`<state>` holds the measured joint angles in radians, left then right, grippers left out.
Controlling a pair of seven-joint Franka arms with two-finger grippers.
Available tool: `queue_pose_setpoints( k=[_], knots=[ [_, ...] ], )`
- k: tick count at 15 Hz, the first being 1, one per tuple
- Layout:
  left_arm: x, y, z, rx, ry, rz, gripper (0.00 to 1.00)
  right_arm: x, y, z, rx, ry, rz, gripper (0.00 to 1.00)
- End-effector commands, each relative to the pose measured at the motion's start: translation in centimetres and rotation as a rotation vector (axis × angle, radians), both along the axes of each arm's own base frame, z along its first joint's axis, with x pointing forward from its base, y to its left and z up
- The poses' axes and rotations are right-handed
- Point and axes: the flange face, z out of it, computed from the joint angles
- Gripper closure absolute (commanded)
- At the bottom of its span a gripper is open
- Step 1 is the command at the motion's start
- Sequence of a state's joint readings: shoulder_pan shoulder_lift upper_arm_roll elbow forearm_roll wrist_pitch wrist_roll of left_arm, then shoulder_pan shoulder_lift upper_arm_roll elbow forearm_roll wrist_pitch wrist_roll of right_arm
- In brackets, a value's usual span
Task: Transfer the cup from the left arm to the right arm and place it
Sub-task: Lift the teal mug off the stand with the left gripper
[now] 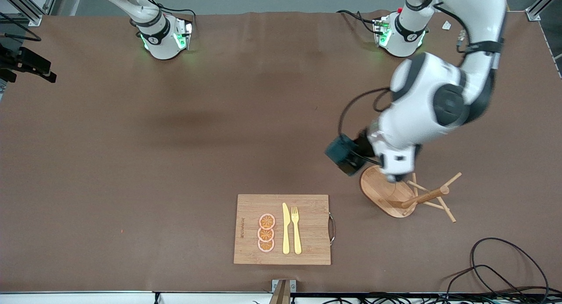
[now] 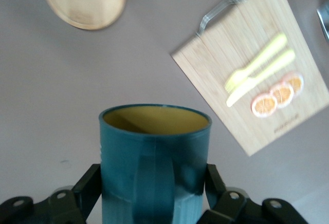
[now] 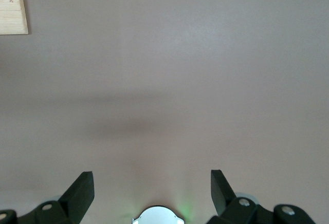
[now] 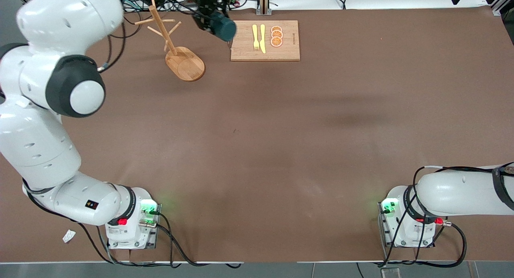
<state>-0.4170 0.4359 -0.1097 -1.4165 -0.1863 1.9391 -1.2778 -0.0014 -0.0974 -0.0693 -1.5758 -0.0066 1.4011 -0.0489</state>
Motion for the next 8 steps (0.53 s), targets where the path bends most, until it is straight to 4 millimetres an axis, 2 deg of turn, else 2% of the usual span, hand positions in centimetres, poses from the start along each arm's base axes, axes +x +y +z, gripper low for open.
queue_pose_setpoints(
  k=[1, 4, 6, 8],
  knots=[
    [-2.1, -6.7, -1.3, 0.081, -0.141, -0.117, 0.44, -0.5, 0.1, 0.4, -0.014, -0.009, 0.011, 0.00],
    [-5.5, -14.1, -5.1, 0.159, -0.300, -0.256, 0.44, -0.6, 0.0, 0.5, -0.014, -0.010, 0.010, 0.00],
    [-8.4, -18.7, -9.0, 0.246, -0.420, -0.402, 0.44, -0.5, -0.1, 0.4, -0.014, -0.010, 0.010, 0.00],
    [-10.0, -21.1, -12.0, 0.313, -0.510, -0.480, 0.45, -0.5, -0.1, 0.4, -0.017, -0.010, 0.014, 0.00]
  ],
)
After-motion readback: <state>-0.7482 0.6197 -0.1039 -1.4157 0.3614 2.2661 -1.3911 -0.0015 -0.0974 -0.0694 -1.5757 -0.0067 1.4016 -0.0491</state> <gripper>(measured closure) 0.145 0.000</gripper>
